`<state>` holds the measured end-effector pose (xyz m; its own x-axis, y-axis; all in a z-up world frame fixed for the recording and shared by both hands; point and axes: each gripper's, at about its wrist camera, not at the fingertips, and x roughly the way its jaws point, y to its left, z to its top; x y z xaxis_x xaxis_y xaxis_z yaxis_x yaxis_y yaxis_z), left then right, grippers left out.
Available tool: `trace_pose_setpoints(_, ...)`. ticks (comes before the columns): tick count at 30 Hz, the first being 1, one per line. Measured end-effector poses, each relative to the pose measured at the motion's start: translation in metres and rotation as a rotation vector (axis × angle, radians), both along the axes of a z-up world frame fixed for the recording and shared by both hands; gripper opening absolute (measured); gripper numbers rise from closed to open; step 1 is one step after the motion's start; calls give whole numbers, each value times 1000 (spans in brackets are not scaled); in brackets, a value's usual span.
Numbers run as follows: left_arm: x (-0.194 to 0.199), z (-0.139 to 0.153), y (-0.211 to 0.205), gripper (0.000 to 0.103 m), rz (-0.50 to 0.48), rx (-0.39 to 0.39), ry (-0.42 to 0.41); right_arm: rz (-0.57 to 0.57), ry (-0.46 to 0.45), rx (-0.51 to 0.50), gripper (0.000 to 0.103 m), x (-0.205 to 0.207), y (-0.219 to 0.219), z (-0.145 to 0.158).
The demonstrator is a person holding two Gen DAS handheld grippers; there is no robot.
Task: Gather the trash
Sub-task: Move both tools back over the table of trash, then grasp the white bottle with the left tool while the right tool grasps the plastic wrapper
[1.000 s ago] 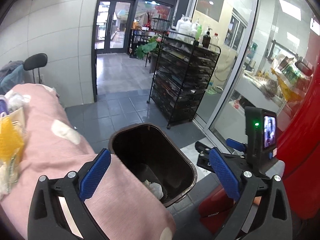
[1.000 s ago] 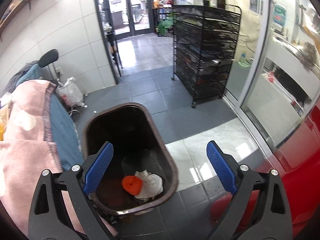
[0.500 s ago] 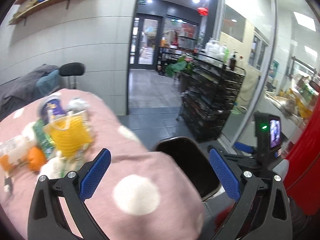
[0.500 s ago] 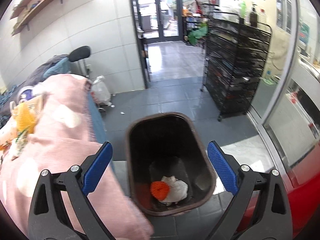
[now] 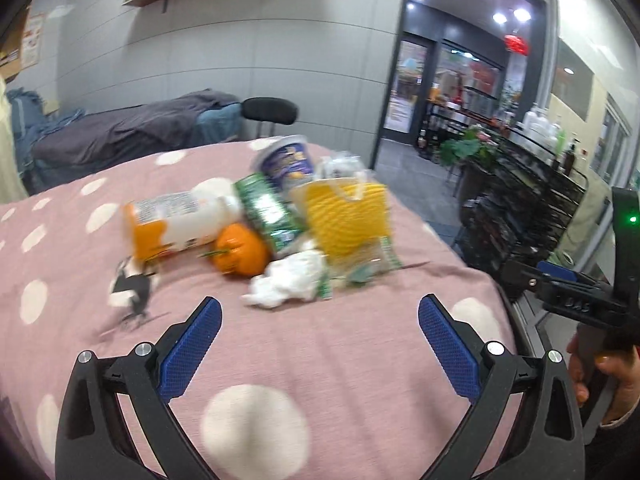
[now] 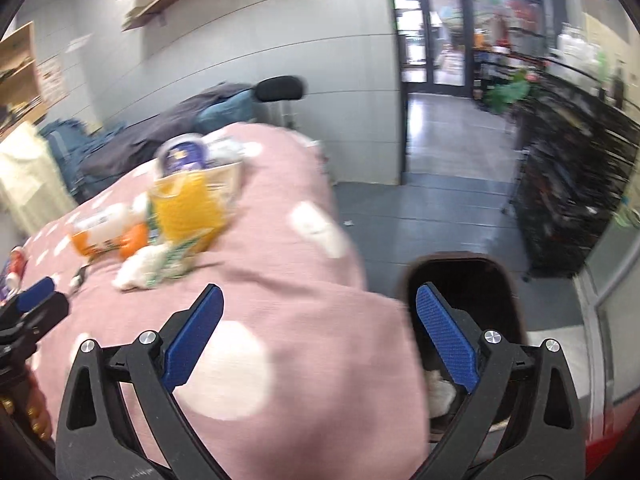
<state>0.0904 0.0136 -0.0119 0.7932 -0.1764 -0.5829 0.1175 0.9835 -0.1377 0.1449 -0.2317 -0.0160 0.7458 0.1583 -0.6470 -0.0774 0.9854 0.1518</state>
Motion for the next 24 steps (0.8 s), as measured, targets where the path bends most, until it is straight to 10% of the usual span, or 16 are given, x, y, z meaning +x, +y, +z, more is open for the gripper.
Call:
trace_pose_setpoints(13, 4, -16, 52, 96, 75, -4, 63, 223, 97, -7, 95, 37, 90, -3)
trace_pose_setpoints(24, 60, 15, 79, 95, -3, 224, 49, 298, 241, 17, 49, 77, 133, -25)
